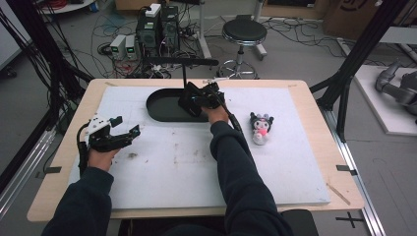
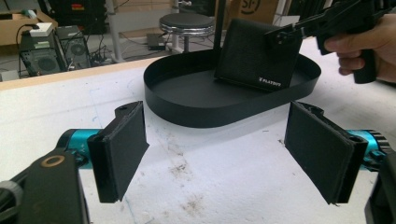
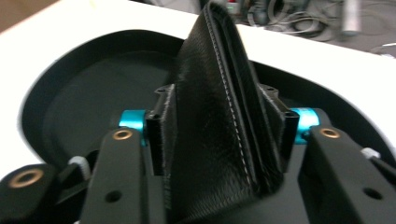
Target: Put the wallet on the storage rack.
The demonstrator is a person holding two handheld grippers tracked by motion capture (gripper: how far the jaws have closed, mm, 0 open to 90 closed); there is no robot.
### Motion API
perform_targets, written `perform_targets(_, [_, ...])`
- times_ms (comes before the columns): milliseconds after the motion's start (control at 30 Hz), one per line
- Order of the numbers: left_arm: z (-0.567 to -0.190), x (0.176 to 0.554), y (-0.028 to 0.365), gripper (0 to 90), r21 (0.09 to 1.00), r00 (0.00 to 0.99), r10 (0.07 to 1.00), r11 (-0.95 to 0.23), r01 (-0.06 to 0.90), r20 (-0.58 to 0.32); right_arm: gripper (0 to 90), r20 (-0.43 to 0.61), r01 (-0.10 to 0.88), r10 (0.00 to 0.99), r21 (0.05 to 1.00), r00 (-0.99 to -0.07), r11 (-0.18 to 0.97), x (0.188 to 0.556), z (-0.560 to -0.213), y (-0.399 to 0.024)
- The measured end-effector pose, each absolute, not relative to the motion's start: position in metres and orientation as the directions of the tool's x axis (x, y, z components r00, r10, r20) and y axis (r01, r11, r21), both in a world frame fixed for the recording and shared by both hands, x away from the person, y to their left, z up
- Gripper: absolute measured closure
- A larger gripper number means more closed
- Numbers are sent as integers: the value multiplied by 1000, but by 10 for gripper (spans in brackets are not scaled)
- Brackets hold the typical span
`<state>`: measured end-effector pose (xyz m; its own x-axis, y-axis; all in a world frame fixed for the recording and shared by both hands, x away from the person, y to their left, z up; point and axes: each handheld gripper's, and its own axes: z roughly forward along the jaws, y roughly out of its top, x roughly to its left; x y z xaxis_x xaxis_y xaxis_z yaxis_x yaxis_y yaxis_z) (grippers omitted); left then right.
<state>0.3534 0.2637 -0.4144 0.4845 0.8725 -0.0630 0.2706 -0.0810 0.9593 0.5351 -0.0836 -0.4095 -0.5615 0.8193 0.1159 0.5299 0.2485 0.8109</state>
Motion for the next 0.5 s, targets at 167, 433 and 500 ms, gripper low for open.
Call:
perform_targets(167, [-414, 353, 262, 209, 958, 488, 871, -89, 272, -58, 531, 28, 540, 839, 776, -544, 325, 536, -406, -97])
perform_targets(433, [-415, 354, 262, 209, 958, 490, 870, -88, 272, -59, 398, 39, 507, 840, 812, -541, 289, 520, -393, -125])
perform_targets(500, [-415, 354, 262, 209, 959, 493, 868, -92, 270, -55, 380, 29, 503, 832, 808, -553, 307, 513, -385, -137])
